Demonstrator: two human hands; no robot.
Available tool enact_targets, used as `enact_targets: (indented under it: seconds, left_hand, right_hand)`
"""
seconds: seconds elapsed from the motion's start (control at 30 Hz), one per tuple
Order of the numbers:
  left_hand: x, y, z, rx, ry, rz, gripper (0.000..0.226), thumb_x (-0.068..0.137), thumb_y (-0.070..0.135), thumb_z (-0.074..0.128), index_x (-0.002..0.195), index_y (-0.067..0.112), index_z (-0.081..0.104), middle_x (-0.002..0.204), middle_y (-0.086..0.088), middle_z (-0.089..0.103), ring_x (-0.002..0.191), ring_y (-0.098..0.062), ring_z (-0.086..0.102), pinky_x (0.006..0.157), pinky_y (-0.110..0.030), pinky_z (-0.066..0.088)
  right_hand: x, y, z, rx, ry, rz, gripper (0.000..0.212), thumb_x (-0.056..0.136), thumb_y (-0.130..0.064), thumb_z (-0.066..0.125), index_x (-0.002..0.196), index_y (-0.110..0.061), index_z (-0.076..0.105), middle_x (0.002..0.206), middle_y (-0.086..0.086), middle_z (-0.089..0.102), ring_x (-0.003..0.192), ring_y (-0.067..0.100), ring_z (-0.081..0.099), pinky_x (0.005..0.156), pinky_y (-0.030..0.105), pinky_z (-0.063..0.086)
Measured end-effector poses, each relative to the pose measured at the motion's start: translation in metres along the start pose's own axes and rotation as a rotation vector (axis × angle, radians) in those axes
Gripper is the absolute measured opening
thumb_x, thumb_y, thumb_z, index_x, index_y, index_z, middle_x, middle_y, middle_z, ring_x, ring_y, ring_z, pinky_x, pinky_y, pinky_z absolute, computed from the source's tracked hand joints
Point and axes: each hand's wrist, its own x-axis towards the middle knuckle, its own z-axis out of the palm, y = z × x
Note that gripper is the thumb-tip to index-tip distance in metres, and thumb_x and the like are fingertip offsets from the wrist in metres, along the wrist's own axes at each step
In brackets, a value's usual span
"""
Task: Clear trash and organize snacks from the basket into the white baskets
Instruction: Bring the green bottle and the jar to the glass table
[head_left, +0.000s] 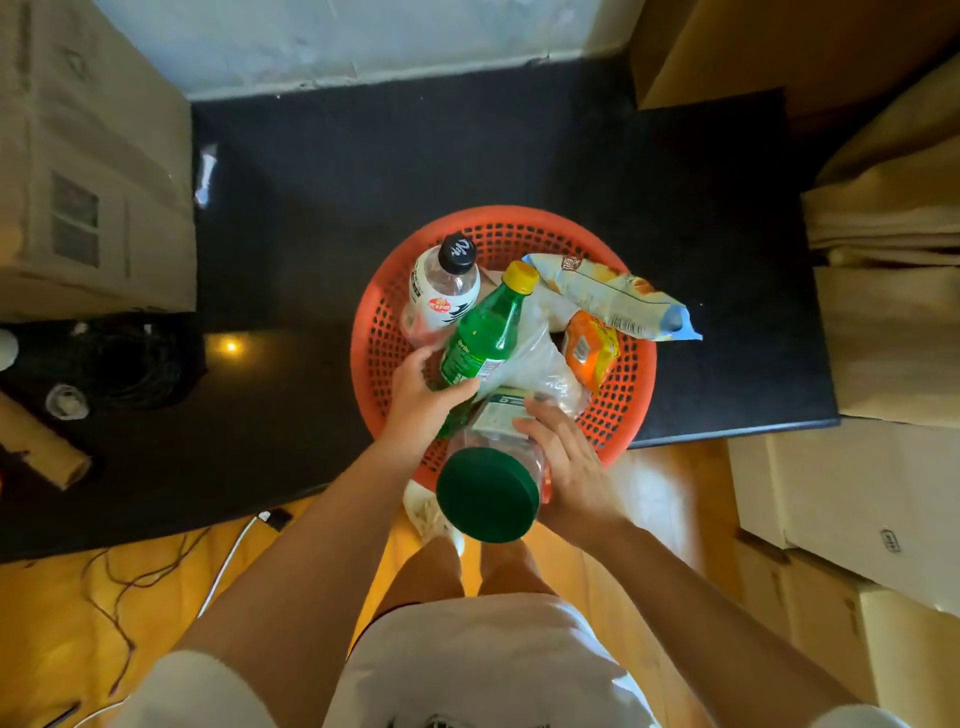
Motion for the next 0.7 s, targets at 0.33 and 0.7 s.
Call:
enact_targets:
  seconds: [0.33,0.7]
  left_hand:
    - [0.021,0.001,0.026,0.043,-0.010,0.031,0.081,0.060,-0.003,0.082,0.131,0.008,0.045,0.131,-0.010,0.055,0.119,-0.022,0.053,0.104,-0.030,0.041]
    - [0.052,0.008,-0.004,0.351,-0.306,-0.093,0.085,0.060,0.022,0.085,0.135,0.026,0.044,0.136,0.002,0.053,0.119,-0.014,0.045,0.099,-0.028,0.030]
  right_hand:
    - [0.001,0.001,0.002,0.019,0.006,-0.038,0.084,0.062,-0.035,0.083,0.128,-0.018,0.035,0.138,0.013,0.046,0.134,0.026,0.031,0.109,0.045,0.034]
    - [0.004,0.001,0.002,0.080,0.033,-0.022,0.077,0.068,-0.038,0.079,0.128,-0.017,0.036,0.136,0.015,0.048,0.132,0.031,0.037,0.107,0.049,0.037]
